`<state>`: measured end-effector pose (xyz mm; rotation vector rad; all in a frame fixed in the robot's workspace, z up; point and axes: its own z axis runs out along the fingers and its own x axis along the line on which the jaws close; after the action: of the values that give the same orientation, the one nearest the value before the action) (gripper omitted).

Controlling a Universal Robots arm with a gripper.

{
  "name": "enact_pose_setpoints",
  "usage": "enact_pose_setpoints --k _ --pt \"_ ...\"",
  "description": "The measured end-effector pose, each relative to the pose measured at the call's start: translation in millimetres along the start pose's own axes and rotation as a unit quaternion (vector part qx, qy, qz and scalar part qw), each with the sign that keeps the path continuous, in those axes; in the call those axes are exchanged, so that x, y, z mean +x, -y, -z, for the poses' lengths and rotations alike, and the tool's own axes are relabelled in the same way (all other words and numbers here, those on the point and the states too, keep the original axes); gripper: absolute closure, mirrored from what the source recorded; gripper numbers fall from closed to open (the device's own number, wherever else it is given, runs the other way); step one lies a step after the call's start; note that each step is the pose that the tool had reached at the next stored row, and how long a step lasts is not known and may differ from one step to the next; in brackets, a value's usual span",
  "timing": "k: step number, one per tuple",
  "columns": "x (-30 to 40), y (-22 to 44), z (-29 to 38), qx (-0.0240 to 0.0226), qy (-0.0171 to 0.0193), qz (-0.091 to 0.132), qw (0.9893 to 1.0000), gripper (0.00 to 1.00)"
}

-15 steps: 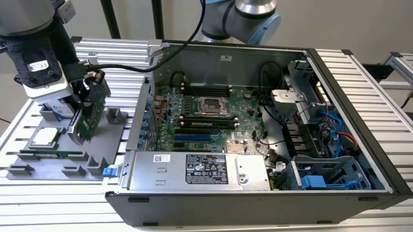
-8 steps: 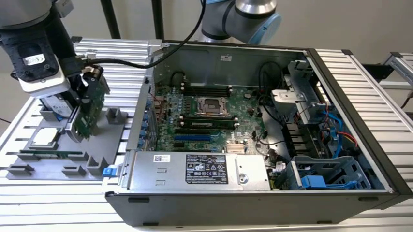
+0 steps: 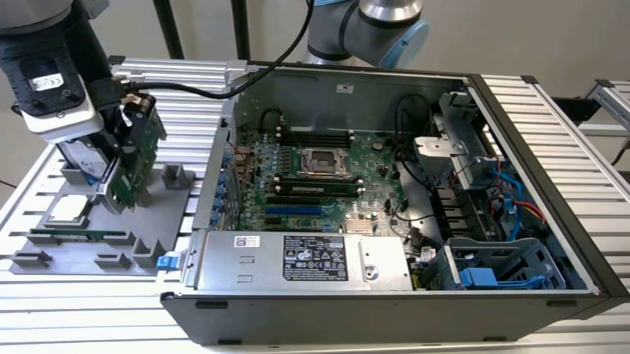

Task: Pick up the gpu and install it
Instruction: 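Pick up the gpu and move the gpu toward the slot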

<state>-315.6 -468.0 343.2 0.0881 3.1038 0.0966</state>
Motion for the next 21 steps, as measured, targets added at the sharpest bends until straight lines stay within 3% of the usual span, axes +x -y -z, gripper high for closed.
enact_pose_setpoints --k 21 --pt "-0.5 -1.0 15.7 0.0 0.0 0.0 1.0 1.0"
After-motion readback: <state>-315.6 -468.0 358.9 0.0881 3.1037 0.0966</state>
